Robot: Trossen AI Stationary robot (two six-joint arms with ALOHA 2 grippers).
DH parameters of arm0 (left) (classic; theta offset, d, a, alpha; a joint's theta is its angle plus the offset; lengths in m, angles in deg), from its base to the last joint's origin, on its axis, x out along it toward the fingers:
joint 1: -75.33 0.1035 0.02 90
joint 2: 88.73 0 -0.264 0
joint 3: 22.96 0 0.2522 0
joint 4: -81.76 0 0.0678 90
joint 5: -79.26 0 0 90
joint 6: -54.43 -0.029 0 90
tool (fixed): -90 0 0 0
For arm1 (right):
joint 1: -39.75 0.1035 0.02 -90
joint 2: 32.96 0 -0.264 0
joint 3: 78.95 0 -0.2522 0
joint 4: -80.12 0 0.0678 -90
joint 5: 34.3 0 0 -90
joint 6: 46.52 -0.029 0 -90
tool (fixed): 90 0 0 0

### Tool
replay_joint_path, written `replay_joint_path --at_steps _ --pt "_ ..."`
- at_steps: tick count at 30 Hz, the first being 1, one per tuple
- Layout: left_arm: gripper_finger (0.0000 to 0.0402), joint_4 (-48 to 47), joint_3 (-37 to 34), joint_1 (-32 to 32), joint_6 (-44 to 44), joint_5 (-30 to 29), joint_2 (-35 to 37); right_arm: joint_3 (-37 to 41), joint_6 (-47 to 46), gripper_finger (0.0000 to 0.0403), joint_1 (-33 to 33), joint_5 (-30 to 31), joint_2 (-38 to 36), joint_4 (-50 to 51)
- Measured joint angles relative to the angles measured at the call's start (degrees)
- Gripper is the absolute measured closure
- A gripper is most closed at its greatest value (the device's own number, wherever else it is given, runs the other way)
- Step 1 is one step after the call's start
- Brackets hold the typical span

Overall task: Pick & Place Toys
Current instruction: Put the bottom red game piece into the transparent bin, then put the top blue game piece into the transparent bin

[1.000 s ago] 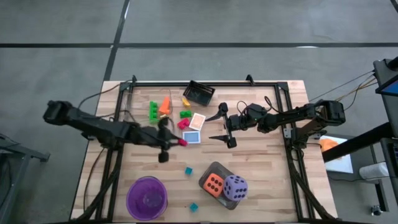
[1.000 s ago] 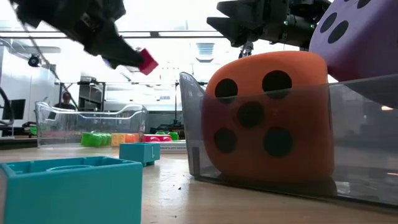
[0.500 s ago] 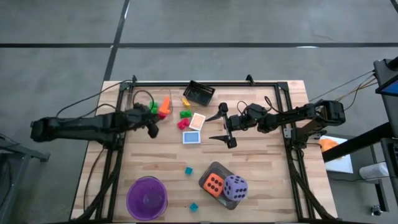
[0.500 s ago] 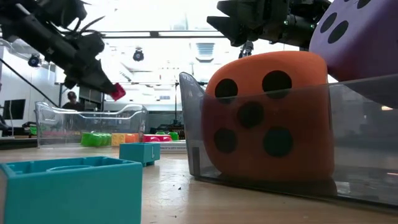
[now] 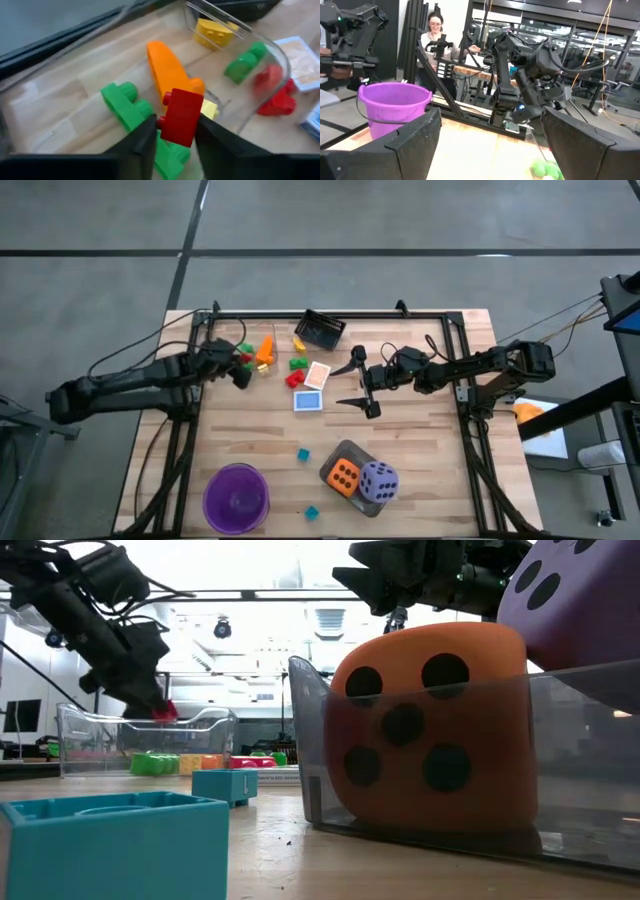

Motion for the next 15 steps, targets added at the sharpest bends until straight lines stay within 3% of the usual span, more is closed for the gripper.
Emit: replay_joint_path --at_steps 8,11,15 --pt "0.0096 -0.31 2.18 -0.09 -0.72 5.82 0.01 0.00 0.15 0.0064 0.00 0.00 0.00 0.00" --pt "0.0064 -0.06 4.14 -0.20 -2.95 7.60 0.01 0.00 0.17 0.0064 0.00 -0.02 0.00 -0.04" --pt "0.0056 5.42 6.01 -2.42 -5.44 12.31 0.00 0.00 0.17 0.0064 0.00 -0.02 0.04 -1.81"
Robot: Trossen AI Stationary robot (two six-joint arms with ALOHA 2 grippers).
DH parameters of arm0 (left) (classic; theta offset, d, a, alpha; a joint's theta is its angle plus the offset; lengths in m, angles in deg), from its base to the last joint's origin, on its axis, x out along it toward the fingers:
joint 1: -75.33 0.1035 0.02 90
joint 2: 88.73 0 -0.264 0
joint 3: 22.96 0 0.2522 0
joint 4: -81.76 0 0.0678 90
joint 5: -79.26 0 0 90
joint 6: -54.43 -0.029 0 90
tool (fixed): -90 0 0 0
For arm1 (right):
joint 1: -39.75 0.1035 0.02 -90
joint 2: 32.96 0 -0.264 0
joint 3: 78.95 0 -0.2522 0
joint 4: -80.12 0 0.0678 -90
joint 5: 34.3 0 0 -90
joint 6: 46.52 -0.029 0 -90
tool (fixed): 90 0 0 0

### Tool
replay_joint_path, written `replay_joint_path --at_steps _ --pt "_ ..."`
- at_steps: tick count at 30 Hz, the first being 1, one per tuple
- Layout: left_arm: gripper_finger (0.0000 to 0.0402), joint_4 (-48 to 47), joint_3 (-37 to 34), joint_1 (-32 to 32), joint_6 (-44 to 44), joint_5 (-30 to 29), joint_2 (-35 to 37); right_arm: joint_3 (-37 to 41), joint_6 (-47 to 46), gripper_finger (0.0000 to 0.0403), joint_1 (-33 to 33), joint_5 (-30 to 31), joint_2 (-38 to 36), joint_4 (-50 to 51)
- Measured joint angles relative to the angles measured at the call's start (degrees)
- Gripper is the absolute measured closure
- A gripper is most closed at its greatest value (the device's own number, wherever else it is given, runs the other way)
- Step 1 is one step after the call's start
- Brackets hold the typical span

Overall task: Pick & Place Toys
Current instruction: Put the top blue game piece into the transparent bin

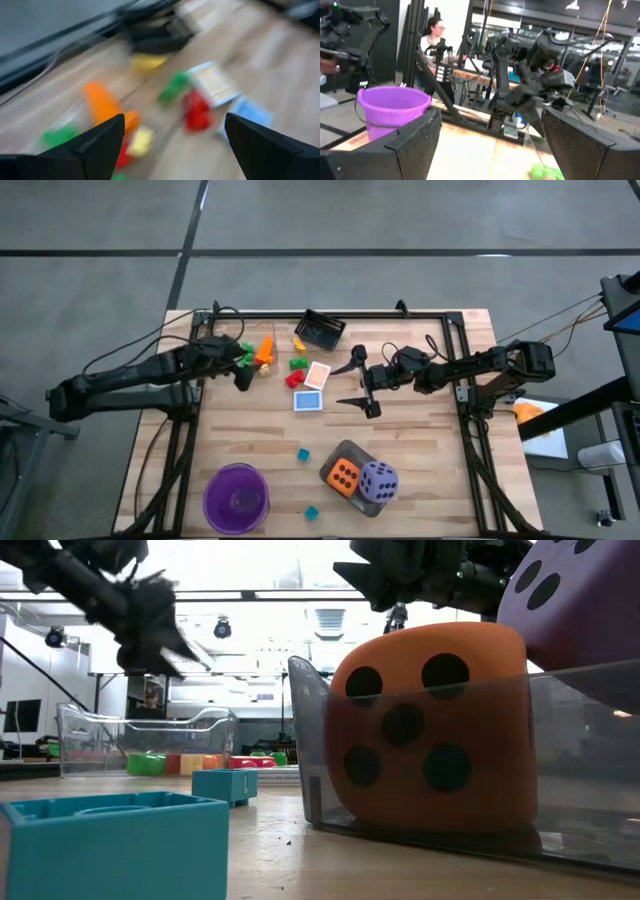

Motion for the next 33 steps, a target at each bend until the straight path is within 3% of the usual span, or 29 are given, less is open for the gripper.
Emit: replay_joint_path --at_steps 6,12,18,26,33 --pt "0.0069 15.51 -0.28 -10.37 -1.12 3.53 -4.63 0.00 0.00 0.0064 0.22 0.00 0.00 -1.72" --pt "0.0096 21.71 2.48 -23.81 -4.61 3.55 -17.92 0.00 0.00 0.0064 0.28 -0.02 0.00 -1.84" --pt "0.0100 17.36 11.98 -31.89 -8.61 3.64 -31.66 0.00 0.00 0.0064 0.28 -0.02 -0.22 -1.82" --pt "0.0100 1.88 26.24 -34.89 -12.53 4.12 -46.80 0.11 0.00 0.0064 0.46 -0.43 -1.63 -1.55" --pt "0.0100 -1.35 31.00 -36.49 -13.09 6.89 -54.95 4.55 0.05 0.0064 0.46 -0.84 -5.30 -3.99"
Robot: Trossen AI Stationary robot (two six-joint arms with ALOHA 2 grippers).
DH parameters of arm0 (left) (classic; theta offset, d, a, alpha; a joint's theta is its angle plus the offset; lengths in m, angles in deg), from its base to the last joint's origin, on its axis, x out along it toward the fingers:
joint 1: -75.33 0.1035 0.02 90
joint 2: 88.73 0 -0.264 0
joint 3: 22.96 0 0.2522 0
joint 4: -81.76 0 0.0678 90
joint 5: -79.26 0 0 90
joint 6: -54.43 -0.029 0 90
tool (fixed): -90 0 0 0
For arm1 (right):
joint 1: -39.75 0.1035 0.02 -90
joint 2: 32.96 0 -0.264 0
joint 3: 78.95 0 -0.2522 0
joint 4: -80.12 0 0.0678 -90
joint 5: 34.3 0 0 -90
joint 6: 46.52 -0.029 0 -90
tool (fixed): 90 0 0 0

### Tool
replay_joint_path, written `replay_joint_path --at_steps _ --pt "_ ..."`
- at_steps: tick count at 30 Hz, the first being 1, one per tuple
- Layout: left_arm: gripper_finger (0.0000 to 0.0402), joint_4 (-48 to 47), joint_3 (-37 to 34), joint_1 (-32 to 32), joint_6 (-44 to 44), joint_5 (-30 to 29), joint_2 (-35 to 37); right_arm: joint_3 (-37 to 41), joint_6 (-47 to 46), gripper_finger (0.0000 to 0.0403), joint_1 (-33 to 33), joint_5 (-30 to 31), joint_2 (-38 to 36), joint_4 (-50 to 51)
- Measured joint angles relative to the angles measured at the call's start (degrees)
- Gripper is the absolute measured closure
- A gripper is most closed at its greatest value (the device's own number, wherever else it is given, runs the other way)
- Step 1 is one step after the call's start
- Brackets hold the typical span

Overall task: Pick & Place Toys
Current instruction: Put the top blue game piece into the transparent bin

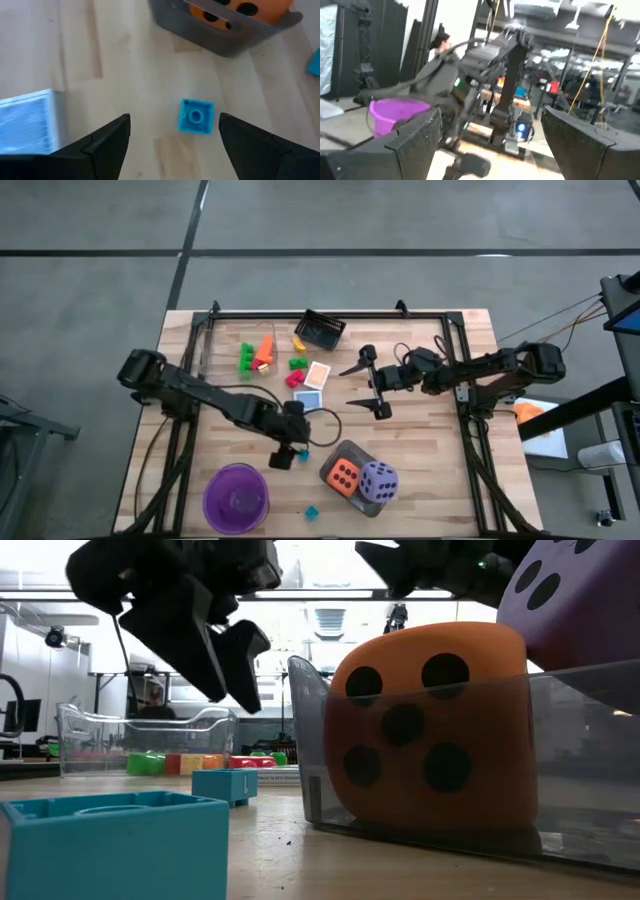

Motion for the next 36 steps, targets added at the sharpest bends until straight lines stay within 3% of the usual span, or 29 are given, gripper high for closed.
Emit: replay_joint_path --at_steps 11,20,29,36 --pt "0.0100 4.23 0.65 -1.24 1.48 5.00 -6.25 8.06 0.24 0.0064 -0.13 2.87 -10.34 -3.10" --pt "0.0100 5.51 0.56 -1.43 3.52 5.13 -9.86 8.11 0.22 0.0064 -0.13 3.46 -9.14 -3.48" --pt "0.0103 5.12 0.45 -1.47 4.62 -0.53 -10.70 8.02 0.22 0.0064 -0.14 4.36 -7.95 -4.53" --pt "0.0180 5.17 0.43 -1.54 4.59 -1.33 -10.70 8.02 0.22 0.0064 -0.13 4.36 -8.19 -4.52"
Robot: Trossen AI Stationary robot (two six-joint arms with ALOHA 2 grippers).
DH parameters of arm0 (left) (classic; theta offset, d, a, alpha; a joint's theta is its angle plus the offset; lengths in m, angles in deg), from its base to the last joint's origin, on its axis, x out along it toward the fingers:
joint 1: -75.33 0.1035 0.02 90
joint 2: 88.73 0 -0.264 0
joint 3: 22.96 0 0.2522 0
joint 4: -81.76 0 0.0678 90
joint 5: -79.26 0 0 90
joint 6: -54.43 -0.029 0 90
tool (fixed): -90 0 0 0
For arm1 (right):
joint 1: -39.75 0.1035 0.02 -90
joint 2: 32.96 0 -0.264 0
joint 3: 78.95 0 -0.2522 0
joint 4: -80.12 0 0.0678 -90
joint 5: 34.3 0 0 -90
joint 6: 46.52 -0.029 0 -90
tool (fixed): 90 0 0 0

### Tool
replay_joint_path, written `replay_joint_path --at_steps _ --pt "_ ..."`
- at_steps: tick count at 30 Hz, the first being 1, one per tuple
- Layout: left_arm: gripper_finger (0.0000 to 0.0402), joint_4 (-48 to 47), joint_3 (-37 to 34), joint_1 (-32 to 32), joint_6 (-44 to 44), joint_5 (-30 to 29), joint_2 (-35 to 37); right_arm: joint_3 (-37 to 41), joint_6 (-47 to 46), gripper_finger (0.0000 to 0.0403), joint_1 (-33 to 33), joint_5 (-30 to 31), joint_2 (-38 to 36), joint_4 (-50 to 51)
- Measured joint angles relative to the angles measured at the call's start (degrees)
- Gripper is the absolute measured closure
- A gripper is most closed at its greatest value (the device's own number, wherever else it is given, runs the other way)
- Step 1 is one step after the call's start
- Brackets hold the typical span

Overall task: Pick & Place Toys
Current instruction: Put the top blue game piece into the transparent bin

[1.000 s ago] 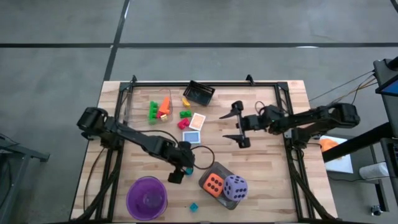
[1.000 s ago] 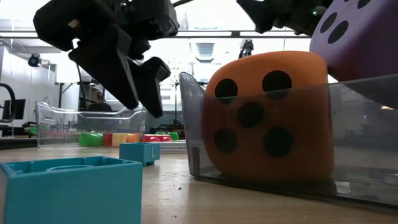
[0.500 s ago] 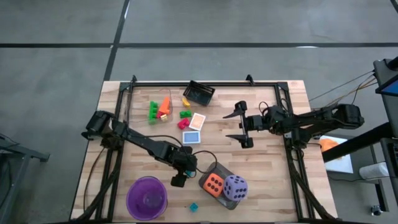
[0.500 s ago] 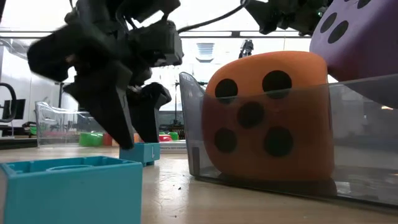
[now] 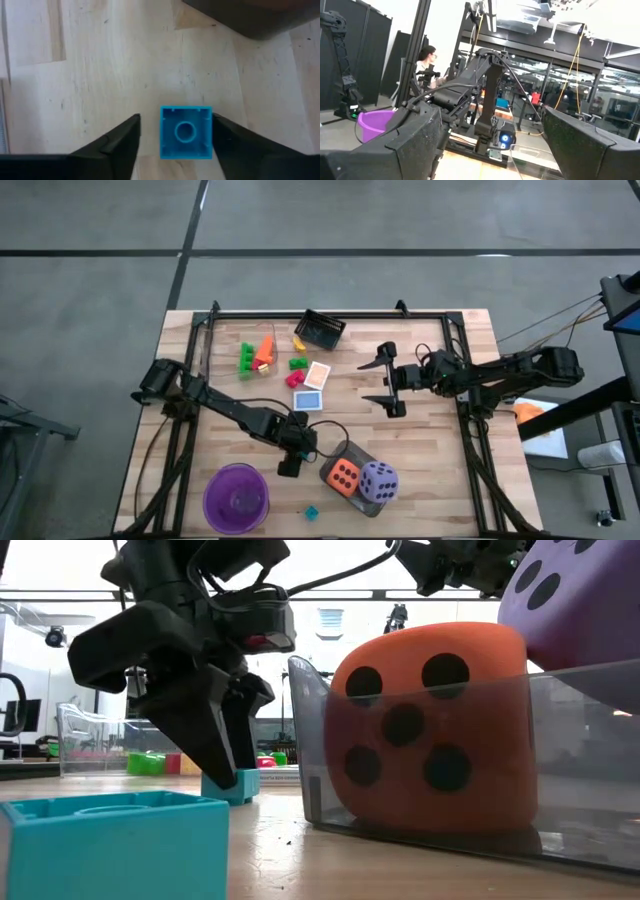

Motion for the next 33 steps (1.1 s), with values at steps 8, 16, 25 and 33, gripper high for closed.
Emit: replay_joint_path --at_steps 8,16,25,33 --pt "0.0288 -0.07 -0.20 -0.09 0.49 -0.04 0.09 0.00 -0.02 0.0064 -0.01 0.00 0.00 0.01" --pt "0.0288 -1.61 -0.20 -0.09 0.90 -0.04 0.61 0.00 -0.02 0.0064 -0.01 0.00 -0.02 0.04" --pt "0.0288 -2.25 -1.19 -0.09 0.55 -1.38 8.44 0.00 -0.01 0.0064 -0.02 0.00 0.26 0.02" --pt "0.0288 15.57 -13.17 0.26 -1.16 -5.17 24.27 0.02 -0.01 0.0064 0.00 0.00 0.59 -0.05"
